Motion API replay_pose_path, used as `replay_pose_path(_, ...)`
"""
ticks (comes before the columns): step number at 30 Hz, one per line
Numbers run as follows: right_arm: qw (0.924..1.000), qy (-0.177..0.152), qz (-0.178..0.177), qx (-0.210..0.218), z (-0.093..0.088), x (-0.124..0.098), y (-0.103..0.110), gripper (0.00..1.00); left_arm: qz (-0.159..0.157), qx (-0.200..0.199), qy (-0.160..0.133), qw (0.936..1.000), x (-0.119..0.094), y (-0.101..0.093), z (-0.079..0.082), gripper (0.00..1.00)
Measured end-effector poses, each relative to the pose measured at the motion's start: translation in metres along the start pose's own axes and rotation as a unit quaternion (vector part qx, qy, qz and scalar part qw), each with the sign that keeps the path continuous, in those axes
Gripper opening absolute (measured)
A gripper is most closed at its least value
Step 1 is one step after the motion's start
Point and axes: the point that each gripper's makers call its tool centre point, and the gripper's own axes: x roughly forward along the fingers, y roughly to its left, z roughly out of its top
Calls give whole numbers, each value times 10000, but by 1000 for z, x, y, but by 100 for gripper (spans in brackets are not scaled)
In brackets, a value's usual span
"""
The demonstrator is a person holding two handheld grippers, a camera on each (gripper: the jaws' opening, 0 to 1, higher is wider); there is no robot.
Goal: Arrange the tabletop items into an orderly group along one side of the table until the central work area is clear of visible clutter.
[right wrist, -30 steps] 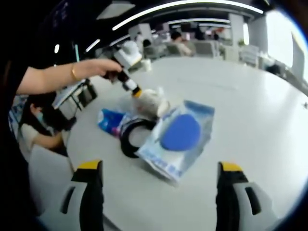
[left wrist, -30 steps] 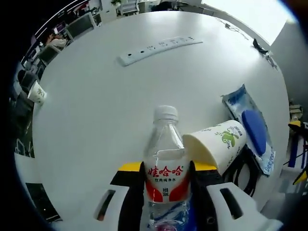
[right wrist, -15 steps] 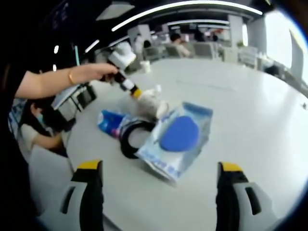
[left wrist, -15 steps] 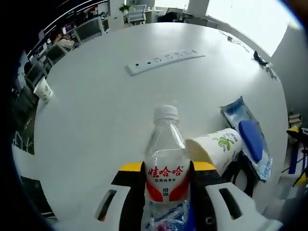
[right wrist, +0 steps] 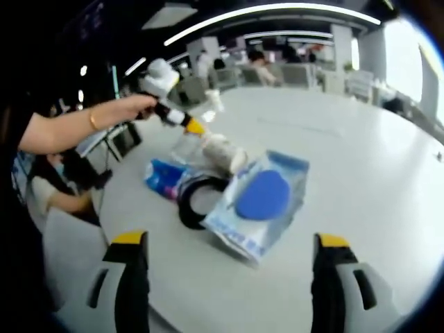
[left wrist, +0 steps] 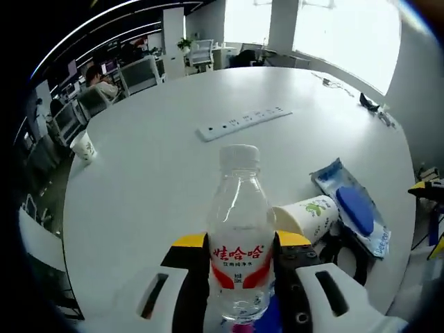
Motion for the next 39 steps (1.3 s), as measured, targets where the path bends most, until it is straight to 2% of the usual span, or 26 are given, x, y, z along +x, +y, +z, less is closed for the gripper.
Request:
replay_pose_path(3,10000,24,30,-57,-1,-1,3,96,61,-102,-321,9994,-7,0,2,34)
replay_pose_path(7,10000,-1,35,-60,0,-2,4,96,146,-478,-710,9962,-17,1,0,33)
replay_pose_path(11,10000,-25,35,-76,2,-3,6,96,236,-541,-1058,9926,-26,3,-3,33)
replay_pose_path(12,10000,-27,36,-77,2,-3,6,96,314,-575,-1223,9903,-30,4,-1,33)
replay_pose_path(17,10000,-6,44,-89,1,-2,7,96,511,-859,-1641,9814,-41,15,3,33)
replay_pose_path(20,9999,-1,57,-96,1,-2,8,96,615,-819,-1923,9760,-49,21,9,33)
replay_pose_path(23,9999,14,72,-105,1,-1,9,96,942,-756,-1951,9733,-55,32,10,33)
replay_pose_path(29,9999,29,76,-119,2,0,10,96,1193,-795,-2094,9673,-62,49,12,34)
replay_pose_path(36,9999,78,41,-111,0,0,7,96,1536,-1034,-2274,9560,-69,77,10,34)
replay_pose_path(39,9999,100,28,-95,0,1,6,96,1753,-1128,-2353,9493,-73,92,8,34)
